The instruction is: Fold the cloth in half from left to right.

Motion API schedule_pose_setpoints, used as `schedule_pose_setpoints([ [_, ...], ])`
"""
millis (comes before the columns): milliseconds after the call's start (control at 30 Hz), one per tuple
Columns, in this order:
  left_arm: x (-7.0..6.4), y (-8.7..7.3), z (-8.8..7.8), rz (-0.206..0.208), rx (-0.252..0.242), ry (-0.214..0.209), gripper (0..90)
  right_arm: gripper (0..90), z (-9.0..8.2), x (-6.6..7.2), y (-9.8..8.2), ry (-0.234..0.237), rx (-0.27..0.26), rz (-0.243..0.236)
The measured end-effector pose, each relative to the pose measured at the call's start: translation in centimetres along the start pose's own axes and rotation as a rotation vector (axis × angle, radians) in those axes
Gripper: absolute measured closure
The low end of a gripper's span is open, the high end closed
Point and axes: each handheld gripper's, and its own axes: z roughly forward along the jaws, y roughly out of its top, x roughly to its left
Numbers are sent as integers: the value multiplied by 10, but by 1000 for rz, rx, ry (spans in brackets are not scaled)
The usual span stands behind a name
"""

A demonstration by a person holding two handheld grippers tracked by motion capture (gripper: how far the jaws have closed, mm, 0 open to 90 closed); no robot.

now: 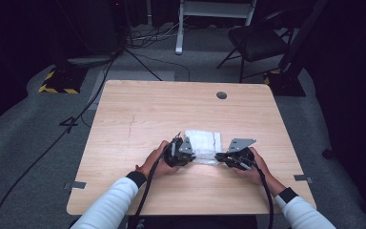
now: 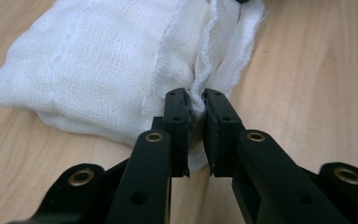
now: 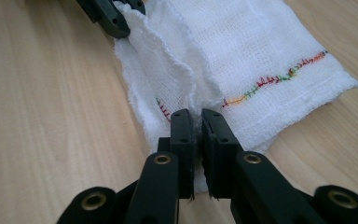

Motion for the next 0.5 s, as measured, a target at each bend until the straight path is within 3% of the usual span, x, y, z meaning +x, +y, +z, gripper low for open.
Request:
schedule_pose_setpoints([
  [267,21,9,5,-29,40,16,799,832,12,-19,13,-59,21,18],
  [500,19,3,-1,-54,18,9,741,803,9,-16,12,-52,22,21],
])
